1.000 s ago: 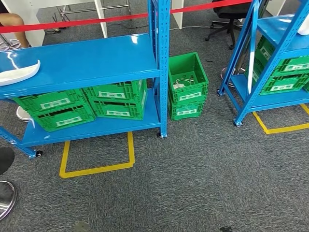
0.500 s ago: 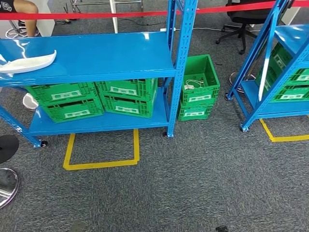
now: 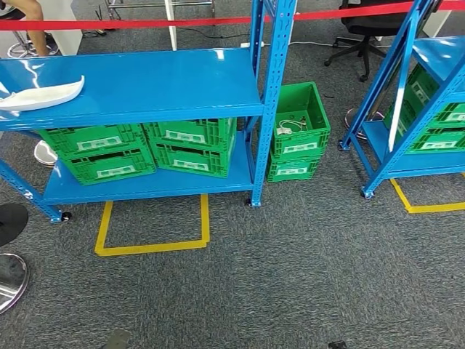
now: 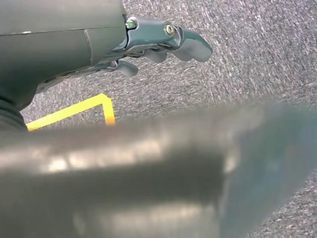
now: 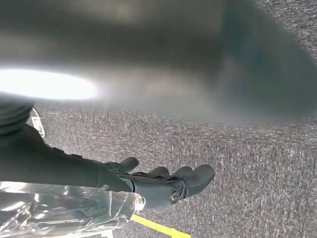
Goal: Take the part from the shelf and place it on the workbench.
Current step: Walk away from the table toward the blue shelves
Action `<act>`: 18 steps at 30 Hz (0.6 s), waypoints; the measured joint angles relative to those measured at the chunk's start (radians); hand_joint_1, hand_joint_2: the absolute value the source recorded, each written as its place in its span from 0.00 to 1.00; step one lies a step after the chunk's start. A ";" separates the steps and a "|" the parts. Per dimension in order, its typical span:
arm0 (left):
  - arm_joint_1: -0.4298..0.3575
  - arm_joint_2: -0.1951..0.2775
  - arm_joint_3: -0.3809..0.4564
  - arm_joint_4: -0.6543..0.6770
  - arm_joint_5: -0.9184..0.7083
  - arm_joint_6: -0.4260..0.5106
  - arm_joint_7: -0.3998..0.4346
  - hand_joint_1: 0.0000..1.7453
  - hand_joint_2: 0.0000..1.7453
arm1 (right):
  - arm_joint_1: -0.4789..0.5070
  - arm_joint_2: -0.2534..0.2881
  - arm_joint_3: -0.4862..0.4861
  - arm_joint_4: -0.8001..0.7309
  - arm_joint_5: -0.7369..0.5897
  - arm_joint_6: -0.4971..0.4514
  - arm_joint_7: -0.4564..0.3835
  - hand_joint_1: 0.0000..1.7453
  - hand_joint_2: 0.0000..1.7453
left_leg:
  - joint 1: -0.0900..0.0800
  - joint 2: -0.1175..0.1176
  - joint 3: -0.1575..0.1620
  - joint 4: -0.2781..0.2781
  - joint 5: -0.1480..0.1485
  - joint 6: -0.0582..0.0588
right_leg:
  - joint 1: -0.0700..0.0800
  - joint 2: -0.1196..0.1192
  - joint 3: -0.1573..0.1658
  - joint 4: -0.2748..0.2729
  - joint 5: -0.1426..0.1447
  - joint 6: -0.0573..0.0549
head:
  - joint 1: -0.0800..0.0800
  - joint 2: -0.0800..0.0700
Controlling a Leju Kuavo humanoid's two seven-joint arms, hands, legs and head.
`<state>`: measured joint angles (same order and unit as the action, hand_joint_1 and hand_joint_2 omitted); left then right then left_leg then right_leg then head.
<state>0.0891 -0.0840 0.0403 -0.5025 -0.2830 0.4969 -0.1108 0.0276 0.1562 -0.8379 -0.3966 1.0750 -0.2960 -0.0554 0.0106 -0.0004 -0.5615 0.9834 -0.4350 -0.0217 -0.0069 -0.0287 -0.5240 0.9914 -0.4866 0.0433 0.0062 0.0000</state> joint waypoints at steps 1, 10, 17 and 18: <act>-0.002 0.000 -0.001 0.002 0.002 -0.001 0.001 0.00 1.00 | -0.002 -0.001 -0.001 0.003 0.000 0.000 0.001 0.00 1.00 | 0.000 0.000 0.000 0.000 0.000 0.000 | 0.000 0.000 0.000 0.000 0.000 0.000 | 0.000 0.000; -0.014 0.001 -0.013 0.031 0.025 -0.007 0.017 0.00 1.00 | -0.012 -0.013 -0.004 0.032 -0.012 0.010 0.007 0.00 0.75 | 0.002 0.000 0.000 0.000 0.001 -0.001 | 0.002 0.000 0.000 0.001 0.000 -0.001 | 0.000 0.000; -0.024 0.003 -0.053 0.056 0.047 -0.030 0.009 0.00 0.00 | -0.018 -0.030 0.013 0.056 0.019 0.082 -0.022 0.00 0.00 | 0.002 0.000 0.000 0.000 0.001 0.000 | 0.001 0.000 0.000 0.001 0.000 -0.001 | 0.000 0.000; -0.028 0.003 -0.061 0.062 0.055 -0.040 0.006 0.00 0.00 | -0.020 -0.039 0.021 0.068 0.025 0.095 -0.024 0.00 0.00 | 0.002 0.000 0.000 0.000 0.001 0.000 | 0.001 0.000 0.000 0.001 0.000 -0.001 | 0.000 0.000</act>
<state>0.0614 -0.0807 -0.0210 -0.4406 -0.2284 0.4568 -0.1051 0.0078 0.1172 -0.8167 -0.3283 1.0999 -0.2012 -0.0794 0.0123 -0.0004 -0.5615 0.9832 -0.4344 -0.0222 -0.0057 -0.0288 -0.5245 0.9919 -0.4869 0.0428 0.0064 0.0000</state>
